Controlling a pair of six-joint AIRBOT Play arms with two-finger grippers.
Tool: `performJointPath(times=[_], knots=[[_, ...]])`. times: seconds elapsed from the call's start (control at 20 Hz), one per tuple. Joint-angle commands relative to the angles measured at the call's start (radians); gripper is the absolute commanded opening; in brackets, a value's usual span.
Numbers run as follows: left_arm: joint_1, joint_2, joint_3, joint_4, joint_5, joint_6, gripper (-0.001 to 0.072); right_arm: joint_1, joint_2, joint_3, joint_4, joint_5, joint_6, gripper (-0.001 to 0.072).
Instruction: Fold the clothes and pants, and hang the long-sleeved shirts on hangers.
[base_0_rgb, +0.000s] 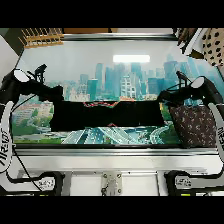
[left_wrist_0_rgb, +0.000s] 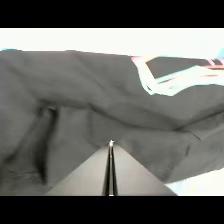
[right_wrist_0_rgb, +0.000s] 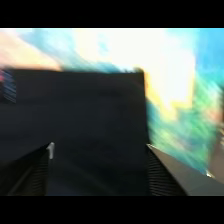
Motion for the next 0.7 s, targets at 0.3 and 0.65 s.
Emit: performJointPath(times=[0.3, 0.65], knots=[[-0.249, 0.095, -0.266, -0.001, 0.247, -0.040, 0.0008, -0.122, -0.099, -0.161, 0.243, -0.019, -0.227, 0.0578], [-0.377, 0.085, -0.266, -0.002, 0.384, -0.110, 0.0008, -0.021, -0.185, -0.161, 0.409, -0.068, -0.279, 0.0084]])
